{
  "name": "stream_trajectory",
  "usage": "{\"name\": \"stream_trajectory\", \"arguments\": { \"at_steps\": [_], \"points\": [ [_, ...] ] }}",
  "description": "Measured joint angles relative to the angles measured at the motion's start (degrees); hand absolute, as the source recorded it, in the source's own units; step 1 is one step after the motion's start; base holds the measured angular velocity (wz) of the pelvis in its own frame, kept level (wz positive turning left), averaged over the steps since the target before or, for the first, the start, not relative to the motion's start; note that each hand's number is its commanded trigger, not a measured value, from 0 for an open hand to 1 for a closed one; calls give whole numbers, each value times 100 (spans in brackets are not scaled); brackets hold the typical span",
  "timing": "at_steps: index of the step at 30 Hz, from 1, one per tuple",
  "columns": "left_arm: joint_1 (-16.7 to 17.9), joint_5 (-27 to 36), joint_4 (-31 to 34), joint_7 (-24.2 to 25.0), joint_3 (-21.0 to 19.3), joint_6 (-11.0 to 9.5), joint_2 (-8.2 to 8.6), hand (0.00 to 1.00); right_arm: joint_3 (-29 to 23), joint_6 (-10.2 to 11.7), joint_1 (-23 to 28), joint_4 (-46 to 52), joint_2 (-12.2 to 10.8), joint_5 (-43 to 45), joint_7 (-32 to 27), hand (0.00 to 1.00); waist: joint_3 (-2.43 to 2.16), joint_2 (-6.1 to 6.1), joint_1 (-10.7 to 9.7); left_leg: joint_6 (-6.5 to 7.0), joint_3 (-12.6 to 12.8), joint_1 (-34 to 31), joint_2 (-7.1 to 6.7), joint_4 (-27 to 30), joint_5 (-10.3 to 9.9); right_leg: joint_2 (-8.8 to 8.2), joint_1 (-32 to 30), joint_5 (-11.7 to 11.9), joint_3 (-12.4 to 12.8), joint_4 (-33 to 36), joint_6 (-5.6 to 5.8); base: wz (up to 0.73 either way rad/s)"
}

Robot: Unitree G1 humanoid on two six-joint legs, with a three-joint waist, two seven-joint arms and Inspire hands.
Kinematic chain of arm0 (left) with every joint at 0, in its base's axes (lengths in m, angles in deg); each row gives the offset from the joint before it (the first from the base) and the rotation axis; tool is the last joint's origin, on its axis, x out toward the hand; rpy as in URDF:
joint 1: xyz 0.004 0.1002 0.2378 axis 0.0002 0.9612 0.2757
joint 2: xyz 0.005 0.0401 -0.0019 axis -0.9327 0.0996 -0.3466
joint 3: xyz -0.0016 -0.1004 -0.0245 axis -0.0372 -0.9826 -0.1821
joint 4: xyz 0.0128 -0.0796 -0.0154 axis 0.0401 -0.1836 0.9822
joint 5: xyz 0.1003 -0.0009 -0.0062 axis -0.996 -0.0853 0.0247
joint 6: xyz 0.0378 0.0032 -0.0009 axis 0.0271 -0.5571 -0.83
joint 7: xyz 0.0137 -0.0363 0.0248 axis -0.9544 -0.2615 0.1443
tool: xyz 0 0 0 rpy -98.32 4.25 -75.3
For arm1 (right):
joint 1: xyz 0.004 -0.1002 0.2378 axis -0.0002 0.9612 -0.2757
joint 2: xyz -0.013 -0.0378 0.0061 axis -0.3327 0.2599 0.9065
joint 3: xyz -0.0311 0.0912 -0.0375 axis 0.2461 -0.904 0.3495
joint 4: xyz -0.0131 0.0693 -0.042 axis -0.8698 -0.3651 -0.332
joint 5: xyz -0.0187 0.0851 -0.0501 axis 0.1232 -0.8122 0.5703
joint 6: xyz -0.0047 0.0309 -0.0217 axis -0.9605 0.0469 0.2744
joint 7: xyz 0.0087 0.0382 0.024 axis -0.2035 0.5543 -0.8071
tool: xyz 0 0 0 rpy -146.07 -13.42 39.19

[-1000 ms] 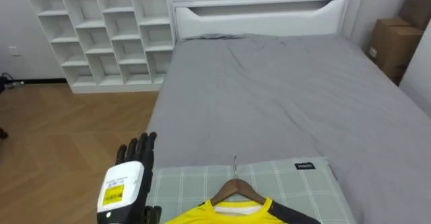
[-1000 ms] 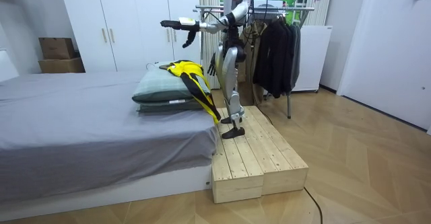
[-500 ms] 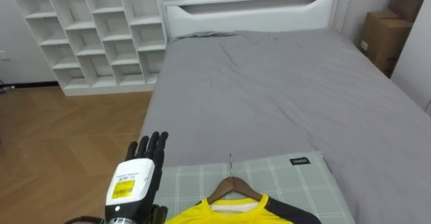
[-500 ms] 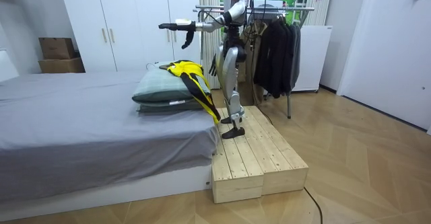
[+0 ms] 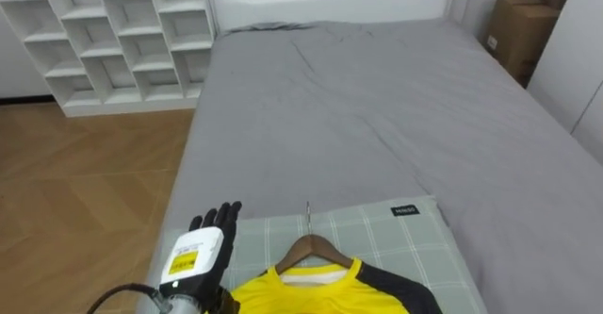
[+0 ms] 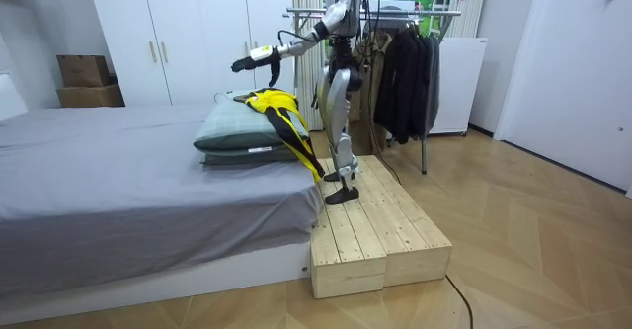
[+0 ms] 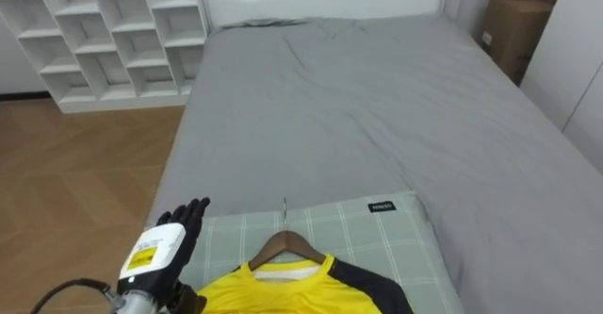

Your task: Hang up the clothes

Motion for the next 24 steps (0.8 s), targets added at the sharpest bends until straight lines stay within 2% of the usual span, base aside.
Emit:
{"name": "stream_trajectory", "arguments": {
  "at_steps": [3, 7, 9, 17, 24],
  "points": [
    [-122, 313, -313, 162, -7, 41, -32, 0, -2, -46, -15, 14, 1, 73, 6, 0, 1, 22, -33, 1, 25, -57, 30, -2, -1, 12, -75, 9, 14, 11, -8, -8],
    [-123, 488, -369, 393, -12, 159, -78, 0, -82, -129, 6, 27, 6, 73, -1, 0, 12, 63, -45, -6, 36, -61, 39, -18, -4, 30, -89, 12, 9, 7, -15, 0],
    [-140, 483, -369, 512, -35, 208, -108, 0, -124, -174, 7, 29, 57, 74, -26, 0, -10, 127, -47, -13, 61, -102, 50, -22, 0, 33, -142, 15, 12, 14, -20, -2],
    [-450, 480, -368, 550, -56, 204, -225, 0, -108, -172, -5, 29, 70, 72, -166, 0, 6, 151, -38, -25, 130, -163, 74, 22, 12, 33, -194, 20, 35, 31, -26, -2],
    [-650, 493, -381, 543, -382, 94, -335, 0, -79, -139, -16, -18, 78, 71, -170, 0, 34, 153, -17, -26, 152, -273, 98, 21, 13, 55, -376, 25, 105, 105, -34, -3]
  ]
}}
